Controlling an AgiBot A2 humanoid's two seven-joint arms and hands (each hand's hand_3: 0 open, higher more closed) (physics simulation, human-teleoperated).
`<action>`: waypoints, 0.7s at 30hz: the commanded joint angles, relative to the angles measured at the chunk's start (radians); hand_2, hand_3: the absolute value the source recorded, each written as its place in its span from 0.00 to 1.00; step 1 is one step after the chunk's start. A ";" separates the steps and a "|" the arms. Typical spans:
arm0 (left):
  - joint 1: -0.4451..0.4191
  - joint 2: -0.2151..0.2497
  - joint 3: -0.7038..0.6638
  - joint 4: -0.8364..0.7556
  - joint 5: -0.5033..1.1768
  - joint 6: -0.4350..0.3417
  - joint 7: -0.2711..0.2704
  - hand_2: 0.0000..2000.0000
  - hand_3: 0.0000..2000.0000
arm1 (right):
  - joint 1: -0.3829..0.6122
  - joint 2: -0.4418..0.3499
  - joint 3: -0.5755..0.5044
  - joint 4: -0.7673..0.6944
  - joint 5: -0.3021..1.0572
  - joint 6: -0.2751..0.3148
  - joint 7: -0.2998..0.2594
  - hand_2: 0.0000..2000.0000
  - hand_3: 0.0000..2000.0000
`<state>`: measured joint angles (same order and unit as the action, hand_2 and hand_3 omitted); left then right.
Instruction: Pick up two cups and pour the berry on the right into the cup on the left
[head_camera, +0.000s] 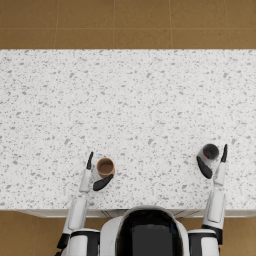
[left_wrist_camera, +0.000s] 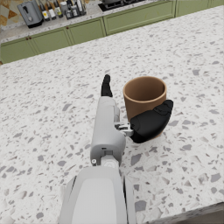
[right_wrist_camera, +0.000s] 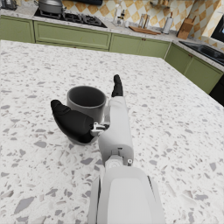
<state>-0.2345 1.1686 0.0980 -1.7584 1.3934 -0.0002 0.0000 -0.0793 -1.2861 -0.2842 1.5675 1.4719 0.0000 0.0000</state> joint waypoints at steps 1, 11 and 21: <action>0.012 0.007 0.023 0.023 0.000 0.000 0.000 0.00 0.00 | 0.038 0.006 0.021 -0.060 0.000 0.000 0.000 0.00 0.00; 0.034 0.036 0.019 0.075 0.000 -0.007 0.000 0.00 0.00 | 0.093 -0.001 0.012 -0.200 0.000 0.000 0.000 0.00 0.00; 0.053 0.063 0.029 0.075 0.000 -0.007 0.000 0.00 0.00 | 0.161 -0.009 0.037 -0.288 0.000 0.018 0.000 0.00 0.00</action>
<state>-0.1882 1.2313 0.1269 -1.6766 1.3931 -0.0052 0.0002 0.0570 -1.3006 -0.2468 1.2981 1.4716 0.0195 0.0011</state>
